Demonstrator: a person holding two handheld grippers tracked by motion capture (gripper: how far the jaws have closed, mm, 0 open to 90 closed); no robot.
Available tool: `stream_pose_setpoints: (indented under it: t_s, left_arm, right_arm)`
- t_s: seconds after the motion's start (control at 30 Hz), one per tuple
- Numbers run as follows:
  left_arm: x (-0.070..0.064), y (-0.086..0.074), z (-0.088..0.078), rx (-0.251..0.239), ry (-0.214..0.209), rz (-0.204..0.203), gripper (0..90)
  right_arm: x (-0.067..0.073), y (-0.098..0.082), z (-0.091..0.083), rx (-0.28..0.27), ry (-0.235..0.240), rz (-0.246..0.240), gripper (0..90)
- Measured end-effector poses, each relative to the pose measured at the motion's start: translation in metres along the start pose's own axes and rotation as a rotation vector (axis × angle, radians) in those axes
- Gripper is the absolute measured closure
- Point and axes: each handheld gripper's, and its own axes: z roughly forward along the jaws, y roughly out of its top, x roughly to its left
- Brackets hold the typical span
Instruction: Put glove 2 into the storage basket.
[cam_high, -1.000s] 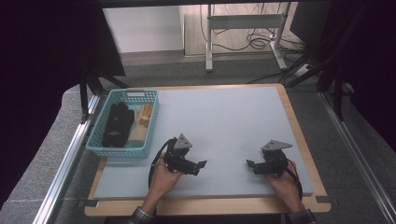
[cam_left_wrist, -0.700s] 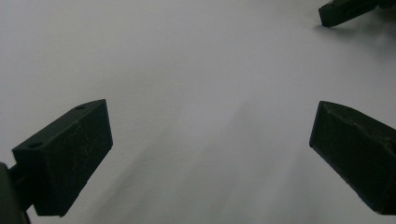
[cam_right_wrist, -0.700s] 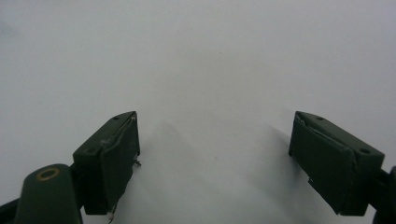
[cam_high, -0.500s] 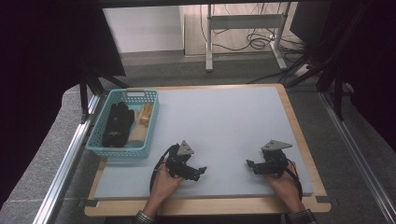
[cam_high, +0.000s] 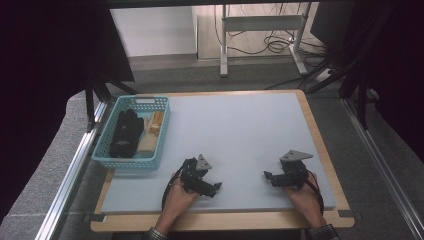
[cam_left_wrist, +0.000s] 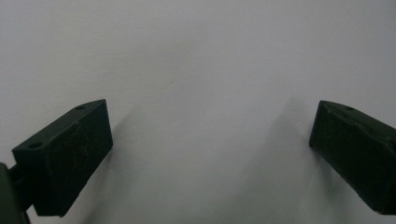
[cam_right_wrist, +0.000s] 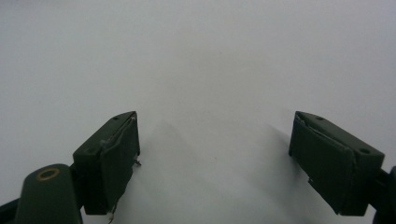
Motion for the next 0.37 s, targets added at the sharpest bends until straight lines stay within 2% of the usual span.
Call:
stream_pose_setpoints:
  t_s: [0.37]
  left_arm:
    - [0.0011, -0.0004, 0.0008, 0.003, -0.008, -0.007, 0.0]
  right_arm:
    - [0.0, -0.0004, -0.0001, 0.001, 0.0, 0.001, 15.6]
